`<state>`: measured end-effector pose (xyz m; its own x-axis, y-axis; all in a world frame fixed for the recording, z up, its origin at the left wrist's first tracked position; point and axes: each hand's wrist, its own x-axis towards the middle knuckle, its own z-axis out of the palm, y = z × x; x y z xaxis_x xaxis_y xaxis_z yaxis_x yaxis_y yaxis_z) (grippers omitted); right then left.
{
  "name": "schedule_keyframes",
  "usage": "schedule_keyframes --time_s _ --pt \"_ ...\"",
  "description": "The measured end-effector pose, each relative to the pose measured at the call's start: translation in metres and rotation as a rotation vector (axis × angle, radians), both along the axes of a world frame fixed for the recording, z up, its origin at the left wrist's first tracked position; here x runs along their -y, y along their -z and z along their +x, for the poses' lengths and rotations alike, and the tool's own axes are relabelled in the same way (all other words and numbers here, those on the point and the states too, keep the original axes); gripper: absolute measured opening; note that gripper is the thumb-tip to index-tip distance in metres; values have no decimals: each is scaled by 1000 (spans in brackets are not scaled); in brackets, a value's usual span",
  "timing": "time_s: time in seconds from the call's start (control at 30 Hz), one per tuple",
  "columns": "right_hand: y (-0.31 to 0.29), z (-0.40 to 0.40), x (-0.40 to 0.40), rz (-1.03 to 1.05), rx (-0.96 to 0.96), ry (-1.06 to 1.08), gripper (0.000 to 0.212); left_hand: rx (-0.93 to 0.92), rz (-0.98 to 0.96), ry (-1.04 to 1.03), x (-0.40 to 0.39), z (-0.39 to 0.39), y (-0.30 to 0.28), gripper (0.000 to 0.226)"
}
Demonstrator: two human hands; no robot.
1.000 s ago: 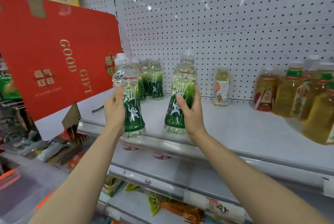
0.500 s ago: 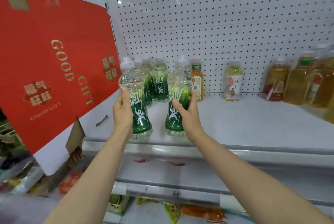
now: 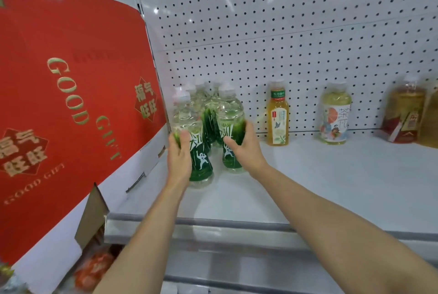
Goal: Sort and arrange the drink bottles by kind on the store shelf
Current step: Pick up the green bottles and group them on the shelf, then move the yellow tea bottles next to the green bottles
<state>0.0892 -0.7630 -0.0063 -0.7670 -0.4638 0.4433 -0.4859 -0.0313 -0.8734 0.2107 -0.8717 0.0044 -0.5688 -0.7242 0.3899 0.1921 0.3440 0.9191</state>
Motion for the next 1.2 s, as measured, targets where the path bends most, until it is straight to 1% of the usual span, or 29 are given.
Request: schedule_keyframes --time_s 0.07,0.13,0.2,0.23,0.27,0.33,0.37,0.47,0.53,0.7,0.77,0.83,0.87,0.93,0.97,1.03,1.07,1.13,1.2 --pt "0 -14 7 114 -81 45 65 55 27 63 17 -2 2 53" --pt "-1 -26 12 179 -131 112 66 104 27 84 32 -1 10 71" --pt "-1 -35 17 191 -163 161 61 166 -99 41 36 1 12 88" --pt "0 -38 20 178 -152 166 62 186 -154 6 38 0 14 92" --pt "0 -40 23 162 -129 172 64 191 -166 -17 41 -2 15 93" --pt "2 -43 30 134 -88 190 70 180 -146 -13 49 -7 16 89" --pt "3 -44 34 133 -80 191 69 181 -134 6 54 -9 17 87" --pt "2 -47 41 159 -110 190 60 191 -85 61 68 -13 18 89" --pt "3 -48 42 166 -142 197 57 186 -69 90 74 -13 20 85" --pt "9 -42 44 174 -185 224 56 178 -110 141 80 -10 24 72" --pt "11 -37 45 208 -171 246 51 194 -141 132 81 -11 24 70" --pt "12 -33 42 278 -146 278 42 238 -195 64 82 -14 23 71" --pt "13 -30 38 308 -139 308 41 255 -222 -8 80 -15 24 77" --pt "14 -25 21 334 -153 406 47 218 -252 -183 68 -11 20 92" --pt "13 -23 10 342 -182 459 50 166 -287 -259 59 -8 17 93" --pt "8 -19 -18 383 -275 562 51 59 -444 -336 36 -3 11 84" --pt "6 -18 -33 415 -310 608 50 29 -532 -328 24 -2 9 77" --pt "3 -12 -65 451 -356 681 47 9 -688 -229 0 -7 7 59" --pt "0 -6 -96 469 -414 745 42 42 -790 -111 -22 -17 5 43"
